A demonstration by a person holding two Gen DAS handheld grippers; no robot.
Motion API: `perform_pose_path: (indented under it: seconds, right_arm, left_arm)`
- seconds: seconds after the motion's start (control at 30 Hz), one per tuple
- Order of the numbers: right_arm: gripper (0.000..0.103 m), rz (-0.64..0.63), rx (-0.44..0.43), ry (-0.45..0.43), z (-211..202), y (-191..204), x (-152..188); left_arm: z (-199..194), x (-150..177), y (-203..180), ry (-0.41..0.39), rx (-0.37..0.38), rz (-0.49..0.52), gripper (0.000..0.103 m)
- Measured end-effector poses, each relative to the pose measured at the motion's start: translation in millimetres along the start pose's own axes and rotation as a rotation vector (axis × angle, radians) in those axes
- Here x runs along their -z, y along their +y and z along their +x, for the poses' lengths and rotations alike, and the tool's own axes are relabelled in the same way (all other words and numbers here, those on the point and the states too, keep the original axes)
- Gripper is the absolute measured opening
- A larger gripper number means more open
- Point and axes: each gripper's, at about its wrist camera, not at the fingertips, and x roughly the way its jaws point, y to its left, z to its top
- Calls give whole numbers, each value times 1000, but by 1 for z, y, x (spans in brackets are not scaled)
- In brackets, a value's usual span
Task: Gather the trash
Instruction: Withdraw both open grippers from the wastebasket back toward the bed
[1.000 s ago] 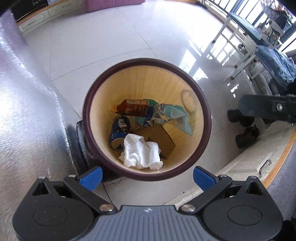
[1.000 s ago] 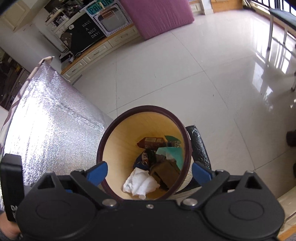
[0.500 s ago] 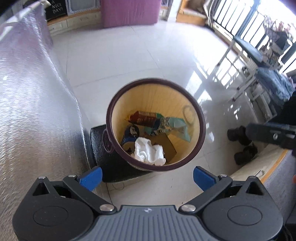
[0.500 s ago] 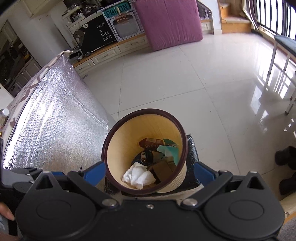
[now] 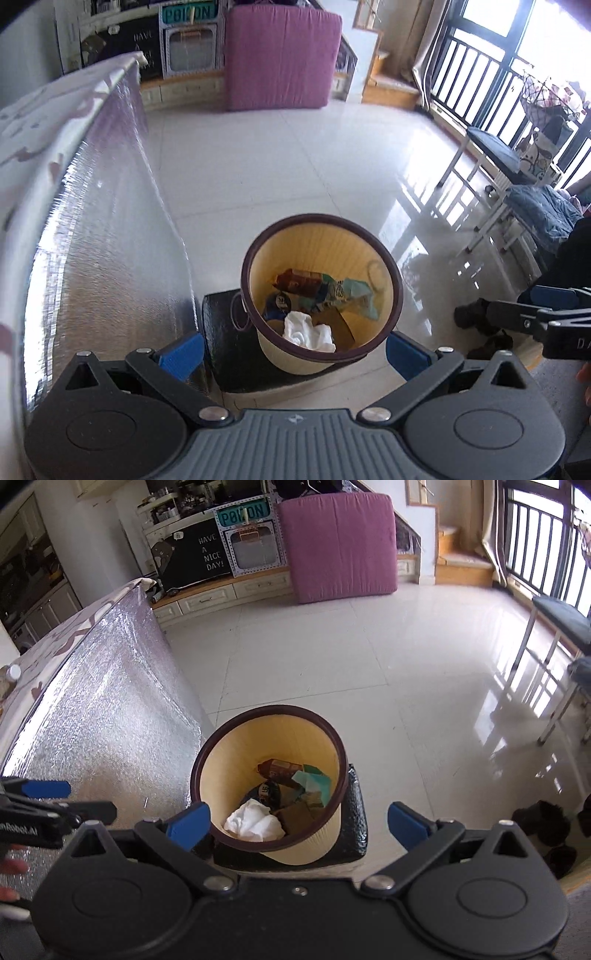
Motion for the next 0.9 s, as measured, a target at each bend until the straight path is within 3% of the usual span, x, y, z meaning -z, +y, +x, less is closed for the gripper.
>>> perform_pose_path:
  seconds: [0.53, 0.9]
  right_arm:
    - [103, -33, 41, -70, -47, 24, 17]
    - [103, -94, -18, -180, -89, 72, 9]
  left_arm:
    - [-60, 23, 12, -138, 15, -9, 103]
    - [-120, 33, 50, -285, -20, -64, 103]
